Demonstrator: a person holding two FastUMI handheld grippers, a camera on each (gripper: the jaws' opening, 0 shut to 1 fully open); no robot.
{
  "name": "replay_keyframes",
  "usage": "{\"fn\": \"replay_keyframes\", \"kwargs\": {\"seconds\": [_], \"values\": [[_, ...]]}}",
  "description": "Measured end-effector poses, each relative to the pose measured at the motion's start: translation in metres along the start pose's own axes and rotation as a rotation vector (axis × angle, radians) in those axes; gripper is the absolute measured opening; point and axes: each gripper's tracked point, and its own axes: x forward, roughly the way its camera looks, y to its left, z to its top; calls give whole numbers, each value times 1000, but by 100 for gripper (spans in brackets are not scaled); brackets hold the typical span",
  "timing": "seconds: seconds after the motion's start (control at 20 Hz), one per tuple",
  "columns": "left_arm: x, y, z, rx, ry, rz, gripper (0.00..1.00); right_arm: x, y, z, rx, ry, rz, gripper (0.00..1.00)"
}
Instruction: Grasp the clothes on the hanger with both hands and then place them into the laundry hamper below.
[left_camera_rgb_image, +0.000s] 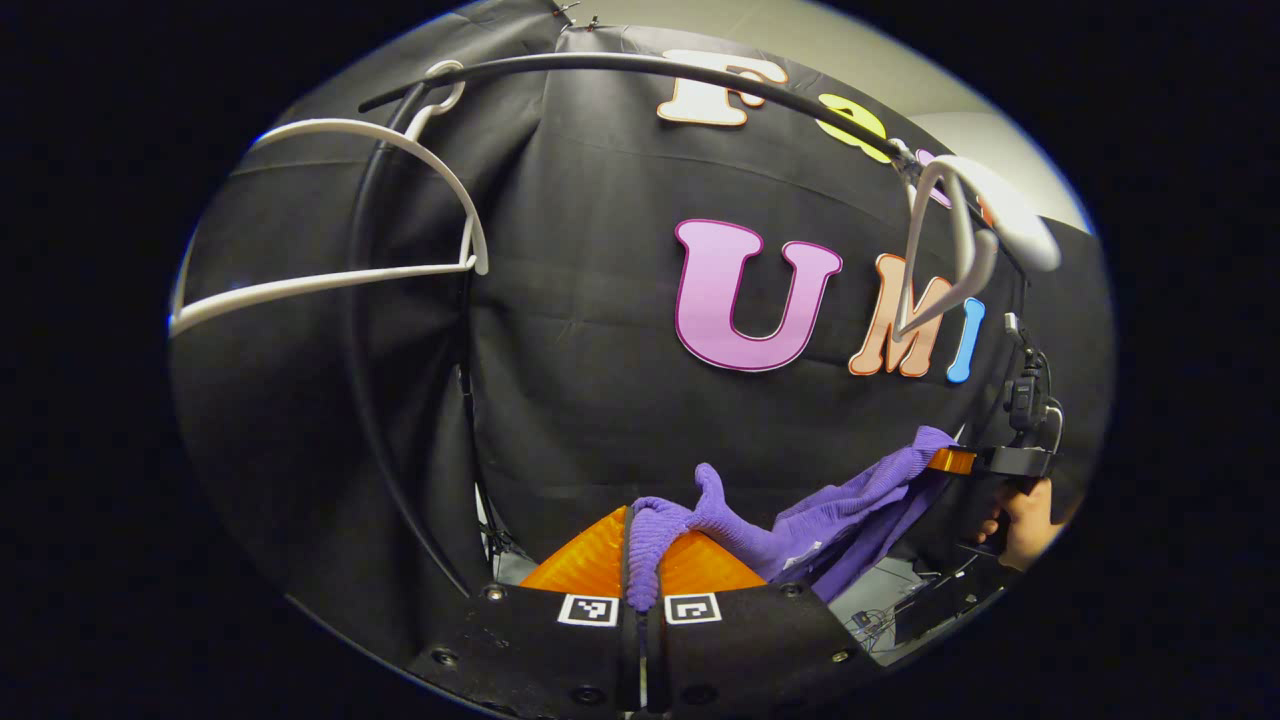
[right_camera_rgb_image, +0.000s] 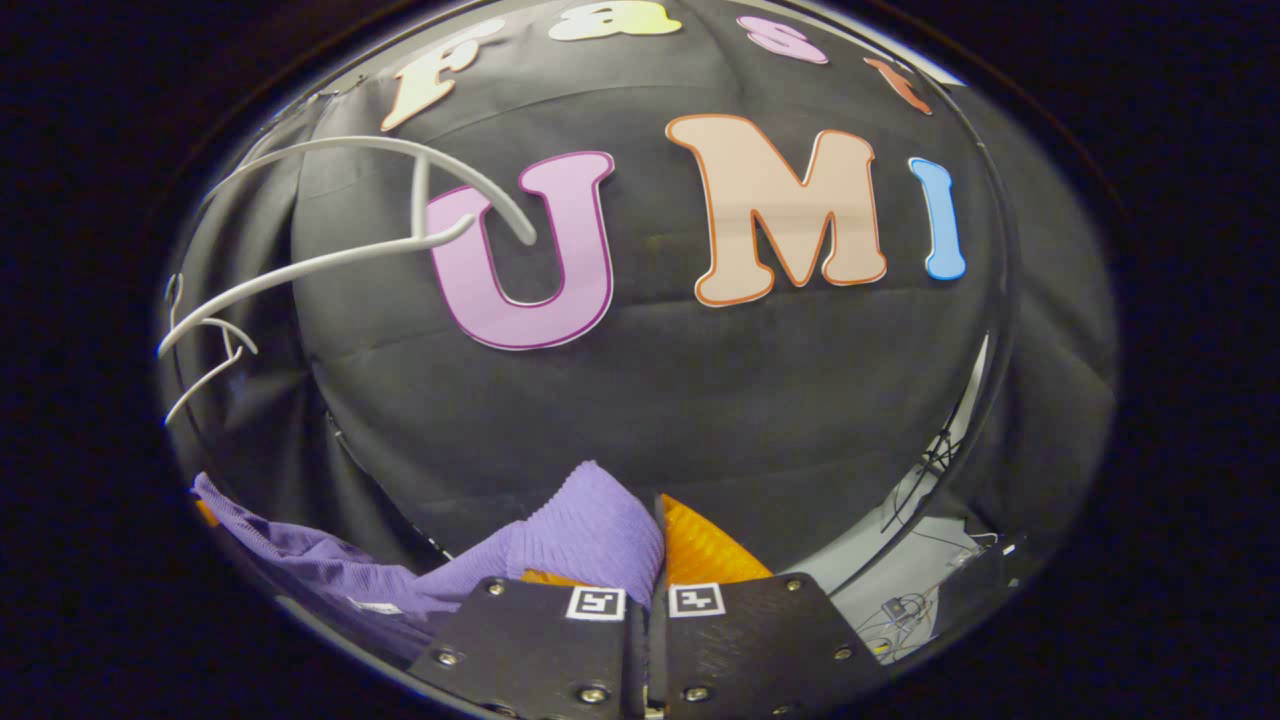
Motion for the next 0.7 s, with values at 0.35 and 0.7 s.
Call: {"fn": "replay_keyframes", "kwargs": {"seconds": [0.35, 0.7], "values": [[-76, -32, 6, 45, -44, 22, 3, -93, -9, -5, 3, -22, 49, 0], [-146, -94, 27, 77, -103, -16, 2, -186, -20, 11, 37, -83, 94, 2]]}}
